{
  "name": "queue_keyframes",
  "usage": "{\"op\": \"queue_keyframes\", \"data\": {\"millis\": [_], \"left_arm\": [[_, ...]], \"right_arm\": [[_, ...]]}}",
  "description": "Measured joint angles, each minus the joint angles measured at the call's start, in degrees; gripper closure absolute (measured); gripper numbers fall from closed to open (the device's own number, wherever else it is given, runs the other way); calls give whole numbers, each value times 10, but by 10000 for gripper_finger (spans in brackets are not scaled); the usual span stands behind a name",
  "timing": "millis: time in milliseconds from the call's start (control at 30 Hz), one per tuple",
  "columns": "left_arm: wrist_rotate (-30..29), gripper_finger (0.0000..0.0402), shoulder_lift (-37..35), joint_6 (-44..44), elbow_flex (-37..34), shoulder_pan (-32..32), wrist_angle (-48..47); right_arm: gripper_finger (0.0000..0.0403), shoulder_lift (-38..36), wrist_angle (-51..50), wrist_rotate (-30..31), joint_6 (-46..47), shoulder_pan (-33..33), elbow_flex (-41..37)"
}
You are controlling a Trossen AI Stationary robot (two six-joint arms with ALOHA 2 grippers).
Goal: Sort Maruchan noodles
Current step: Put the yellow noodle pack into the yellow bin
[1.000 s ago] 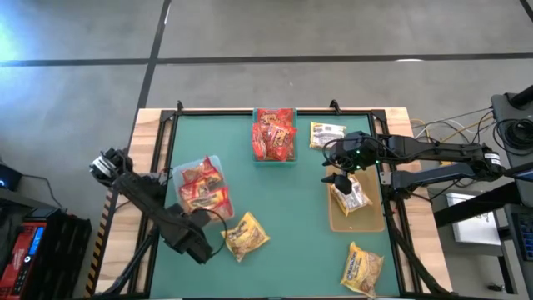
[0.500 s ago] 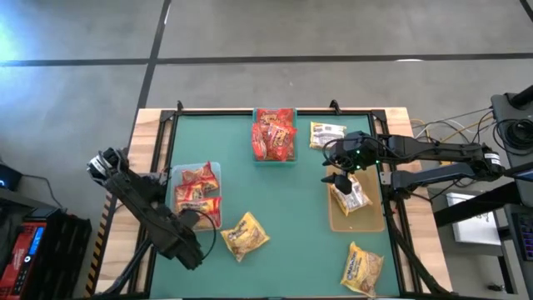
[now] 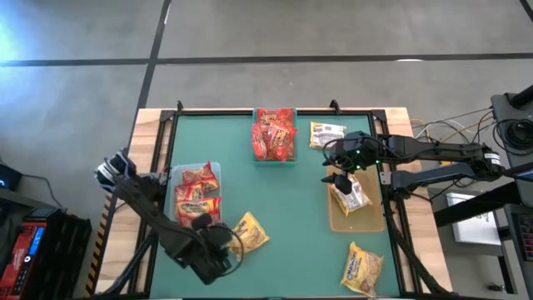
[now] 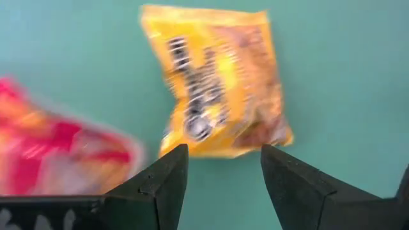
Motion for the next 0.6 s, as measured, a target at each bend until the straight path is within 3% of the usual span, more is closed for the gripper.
{"op": "queue_keyframes", "data": {"millis": [200, 600], "left_arm": [[3, 221, 55, 85, 13, 20, 41], [19, 221, 117, 155, 25, 51, 60]], "right_arm": [[101, 0, 0, 0, 0, 0, 0], [101, 0, 0, 0, 0, 0, 0]]}}
